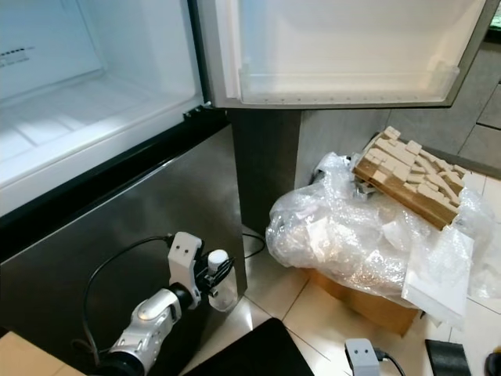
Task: Restocking fridge
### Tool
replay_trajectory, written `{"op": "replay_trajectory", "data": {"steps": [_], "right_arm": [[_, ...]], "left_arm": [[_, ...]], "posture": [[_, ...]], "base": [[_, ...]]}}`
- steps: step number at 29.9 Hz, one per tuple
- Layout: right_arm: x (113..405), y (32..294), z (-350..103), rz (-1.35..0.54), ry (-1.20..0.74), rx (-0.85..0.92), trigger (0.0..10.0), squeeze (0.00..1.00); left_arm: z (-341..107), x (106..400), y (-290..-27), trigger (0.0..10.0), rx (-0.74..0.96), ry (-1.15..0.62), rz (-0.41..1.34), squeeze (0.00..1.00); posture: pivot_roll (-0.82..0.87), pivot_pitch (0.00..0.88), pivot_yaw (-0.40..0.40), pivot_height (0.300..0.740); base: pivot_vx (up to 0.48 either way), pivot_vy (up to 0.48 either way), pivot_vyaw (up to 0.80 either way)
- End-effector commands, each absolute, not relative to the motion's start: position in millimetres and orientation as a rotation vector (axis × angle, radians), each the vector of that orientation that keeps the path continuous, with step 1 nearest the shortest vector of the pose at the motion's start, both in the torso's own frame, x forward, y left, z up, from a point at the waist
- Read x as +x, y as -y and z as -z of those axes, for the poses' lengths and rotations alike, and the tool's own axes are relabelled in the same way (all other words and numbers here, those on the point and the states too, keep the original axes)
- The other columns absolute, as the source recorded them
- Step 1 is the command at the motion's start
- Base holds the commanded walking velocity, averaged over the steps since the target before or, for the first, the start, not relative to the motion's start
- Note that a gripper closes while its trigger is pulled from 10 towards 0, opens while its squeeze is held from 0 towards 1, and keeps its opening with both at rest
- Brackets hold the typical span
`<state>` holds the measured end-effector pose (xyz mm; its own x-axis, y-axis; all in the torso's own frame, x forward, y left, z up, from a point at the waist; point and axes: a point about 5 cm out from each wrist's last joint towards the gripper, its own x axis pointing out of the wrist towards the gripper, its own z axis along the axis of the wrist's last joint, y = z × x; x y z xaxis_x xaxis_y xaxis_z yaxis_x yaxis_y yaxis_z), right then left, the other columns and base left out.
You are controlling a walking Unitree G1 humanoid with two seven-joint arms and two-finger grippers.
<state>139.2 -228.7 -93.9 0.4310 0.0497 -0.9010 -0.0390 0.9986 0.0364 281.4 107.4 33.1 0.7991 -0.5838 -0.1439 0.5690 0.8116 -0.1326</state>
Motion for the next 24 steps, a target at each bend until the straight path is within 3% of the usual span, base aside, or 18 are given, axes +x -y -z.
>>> {"op": "replay_trajectory", "data": {"steps": [1,9,14,24], "right_arm": [[139.9,232.3,92.7,-0.045,-1.118,0.005,10.0,0.00],[140.7,231.5,92.2,-0.074,-1.110,-0.003,10.0,0.00],[141.4,230.9,91.9,-0.098,-1.109,-0.025,10.0,0.00],[143.2,230.8,91.4,-0.106,-1.104,-0.047,10.0,0.00]], "left_arm": [[-34.3,281.4,-104.7,10.0,-0.089,-0.173,0.633,0.00],[-34.6,282.0,-104.8,10.0,-0.096,-0.171,0.628,0.00],[-35.2,282.6,-104.9,10.0,-0.096,-0.169,0.625,0.00],[-37.6,285.3,-107.8,10.0,-0.105,-0.158,0.608,0.00]], "posture": [[-0.01,0.000,-0.005,0.740],[-0.01,0.000,-0.007,0.740],[-0.01,0.000,-0.007,0.740],[-0.01,0.000,-0.006,0.740]], "base": [[0.000,-0.465,0.00],[0.000,-0.465,0.00],[0.000,-0.396,0.80],[0.000,0.000,0.08]]}}
